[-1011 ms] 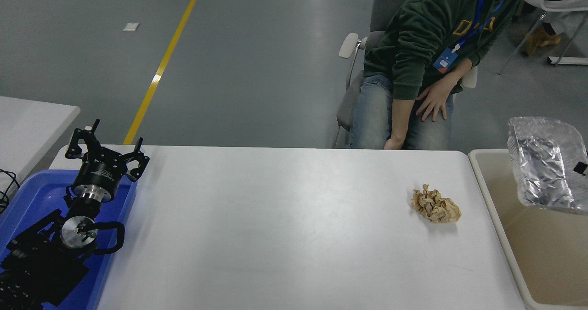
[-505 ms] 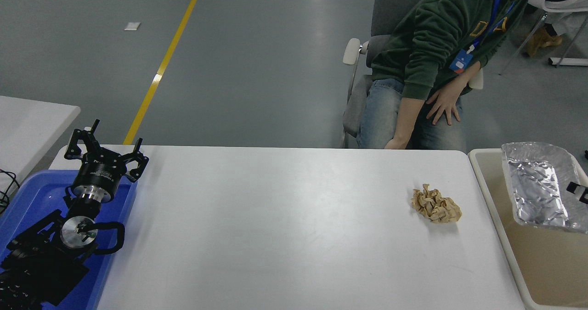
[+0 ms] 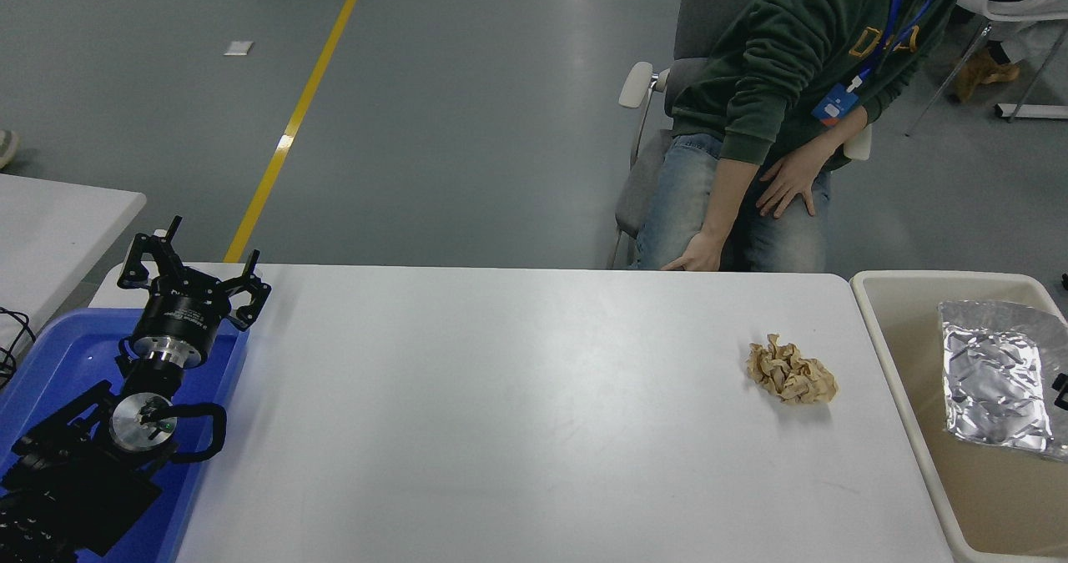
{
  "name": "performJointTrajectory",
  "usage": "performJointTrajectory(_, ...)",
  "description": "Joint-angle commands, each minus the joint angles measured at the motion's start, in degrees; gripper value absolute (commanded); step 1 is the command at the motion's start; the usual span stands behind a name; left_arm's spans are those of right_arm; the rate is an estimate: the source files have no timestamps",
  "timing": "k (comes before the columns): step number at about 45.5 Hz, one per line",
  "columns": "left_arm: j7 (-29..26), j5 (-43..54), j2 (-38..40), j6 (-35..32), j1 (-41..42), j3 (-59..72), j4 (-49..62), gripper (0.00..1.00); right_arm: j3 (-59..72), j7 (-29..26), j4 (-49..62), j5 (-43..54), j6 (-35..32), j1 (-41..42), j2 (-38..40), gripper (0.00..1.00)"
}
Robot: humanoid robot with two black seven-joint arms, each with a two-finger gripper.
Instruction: Clean the table surface
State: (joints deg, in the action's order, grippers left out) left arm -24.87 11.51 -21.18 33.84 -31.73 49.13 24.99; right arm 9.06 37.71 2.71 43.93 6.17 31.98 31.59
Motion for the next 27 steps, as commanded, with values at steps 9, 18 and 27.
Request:
performJointTrajectory(9, 0.0, 0.0, 0.0, 0.0, 0.0, 0.0, 0.0, 1.0, 0.3, -6.4, 0.5, -2.8, 5.2, -1.3, -3.7, 0.0)
performJointTrajectory(18, 0.0, 0.0, 0.0, 0.0, 0.0, 0.0, 0.0, 1.0, 0.6, -7.3, 0.5, -2.8, 6.7, -1.3, -4.4, 0.0)
performJointTrajectory(27, 0.0, 0.0, 0.0, 0.0, 0.0, 0.0, 0.0, 1.0, 2.3, -7.6, 0.5, -2.9, 8.2, -1.3, -4.5, 0.0)
